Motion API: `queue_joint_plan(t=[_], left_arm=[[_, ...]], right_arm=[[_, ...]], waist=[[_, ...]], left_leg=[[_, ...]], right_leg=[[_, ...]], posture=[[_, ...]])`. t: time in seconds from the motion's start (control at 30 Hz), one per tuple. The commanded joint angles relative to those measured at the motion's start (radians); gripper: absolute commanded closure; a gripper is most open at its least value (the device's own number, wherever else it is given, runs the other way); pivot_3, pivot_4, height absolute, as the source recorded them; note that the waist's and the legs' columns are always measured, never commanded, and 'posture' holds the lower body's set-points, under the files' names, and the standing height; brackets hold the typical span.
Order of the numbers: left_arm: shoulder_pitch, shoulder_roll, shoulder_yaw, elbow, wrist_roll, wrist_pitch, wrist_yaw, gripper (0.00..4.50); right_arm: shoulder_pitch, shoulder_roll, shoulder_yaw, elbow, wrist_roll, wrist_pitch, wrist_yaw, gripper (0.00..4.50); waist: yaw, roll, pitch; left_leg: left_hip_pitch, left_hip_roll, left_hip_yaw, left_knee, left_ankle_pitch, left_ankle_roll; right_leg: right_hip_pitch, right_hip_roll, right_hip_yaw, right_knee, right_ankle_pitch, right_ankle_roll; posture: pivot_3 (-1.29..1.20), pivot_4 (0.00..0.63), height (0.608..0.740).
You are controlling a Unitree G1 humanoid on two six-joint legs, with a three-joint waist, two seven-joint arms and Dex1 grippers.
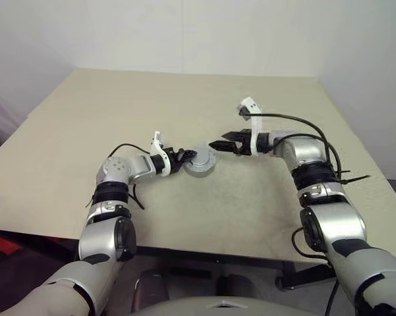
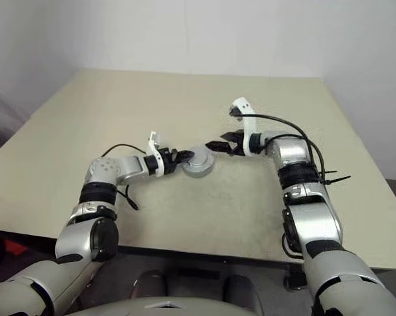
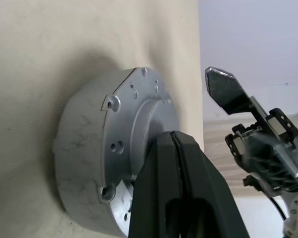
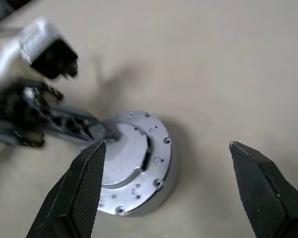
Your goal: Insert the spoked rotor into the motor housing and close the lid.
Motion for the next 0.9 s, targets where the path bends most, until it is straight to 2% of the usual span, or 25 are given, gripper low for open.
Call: queue_joint_plan(t=[0.03, 0.17, 0.37, 0.57, 0.7, 0.9], left_arm=[[-0.001, -0.004, -0.017, -0.012, 0.018, 0.013, 0.006, 4.5], [0.005, -0.006, -0.02, -0.024, 0.019, 0.01, 0.005, 4.5], [0.018, -0.007, -0.023, -0.052, 0.02, 0.013, 0.011, 4.5], [0.037, -0.005, -0.028, -0.077, 0.026, 0.018, 0.021, 4.5], [0.044, -0.005, -0.03, -0.091, 0.028, 0.019, 0.024, 4.5], [0.056, -0.003, -0.032, -0.115, 0.031, 0.023, 0.031, 4.5]], right_arm=[[-0.089, -0.043, -0.093, 0.09, 0.075, 0.252, -0.039, 0.03], [-0.083, -0.062, -0.097, 0.178, 0.069, 0.386, -0.071, 0.03], [-0.038, -0.034, -0.099, 0.159, 0.085, 0.453, -0.086, 0.03], [0.006, 0.04, -0.145, 0.128, 0.121, 0.479, -0.134, 0.03], [0.017, 0.142, -0.221, 0.123, 0.155, 0.459, -0.211, 0.03], [0.04, 0.227, -0.258, 0.088, 0.181, 0.46, -0.271, 0.03]], waist=[[0.004, 0.0, 0.0], [0.007, 0.0, 0.0], [0.009, 0.001, 0.0], [0.003, 0.001, 0.0], [-0.005, 0.0, -0.001], [-0.006, 0.0, -0.001]], left_leg=[[0.0, 0.0, 0.0, 0.0, 0.0, 0.0], [0.0, 0.001, 0.0, 0.0, 0.0, -0.001], [0.0, 0.001, 0.0, 0.001, 0.0, -0.001], [0.001, 0.001, 0.0, 0.001, 0.001, -0.001], [0.003, 0.002, 0.0, 0.0, 0.001, -0.002], [0.006, 0.002, 0.0, -0.003, 0.003, -0.006]], right_leg=[[0.0, 0.0, 0.0, 0.0, 0.0, 0.0], [0.0, 0.0, -0.001, 0.0, 0.0, 0.0], [-0.001, 0.0, -0.001, 0.001, 0.0, 0.0], [-0.001, 0.0, -0.001, 0.002, 0.0, 0.0], [0.0, 0.001, 0.0, 0.003, 0.0, 0.0], [0.0, 0.002, 0.0, 0.004, 0.0, 0.0]], posture=[[0.0, 0.0, 0.74], [0.0, 0.0, 0.74], [0.0, 0.0, 0.74], [0.0, 0.0, 0.74], [0.0, 0.0, 0.74], [0.0, 0.0, 0.74]])
